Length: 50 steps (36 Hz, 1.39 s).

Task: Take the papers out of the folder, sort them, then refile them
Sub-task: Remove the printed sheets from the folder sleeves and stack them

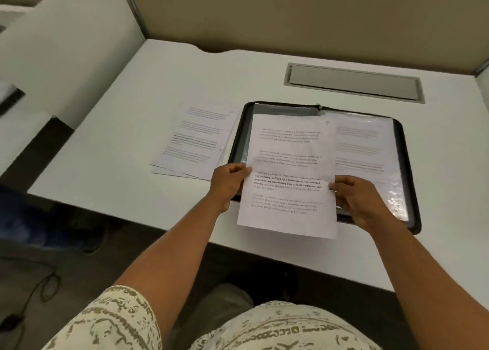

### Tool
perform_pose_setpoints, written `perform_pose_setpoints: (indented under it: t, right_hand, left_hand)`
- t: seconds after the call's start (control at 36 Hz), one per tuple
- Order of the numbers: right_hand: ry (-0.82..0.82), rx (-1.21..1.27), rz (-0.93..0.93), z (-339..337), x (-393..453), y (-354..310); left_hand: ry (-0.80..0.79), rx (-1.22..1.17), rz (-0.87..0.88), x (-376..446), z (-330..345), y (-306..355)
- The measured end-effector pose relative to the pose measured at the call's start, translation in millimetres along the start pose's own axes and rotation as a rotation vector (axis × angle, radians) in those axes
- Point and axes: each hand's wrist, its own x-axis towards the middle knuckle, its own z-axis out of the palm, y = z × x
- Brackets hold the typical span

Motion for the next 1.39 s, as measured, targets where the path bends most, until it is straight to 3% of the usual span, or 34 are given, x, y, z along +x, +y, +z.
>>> perform_pose_setpoints:
  t: [0.28, 0.75, 1.06, 1.39]
  right_hand:
    - [0.055, 0.051, -0.018, 80, 47, -16]
    - [0.088, -0.175, 0.046, 239, 114, -13]
    - [0.146, -0.480, -0.035, 293, 142, -17]
    - [0.122, -0.987, -0.103, 313, 148, -25]
  left_hand:
    - [0.181, -0.045, -0.022, 38, -55, 3]
    - [0.327, 0.237, 0.089, 128, -178, 12]
    - [0.428, 0.610, 0.227, 160, -220, 8]
    - [0.345, 0.653, 0.172, 176, -233, 1]
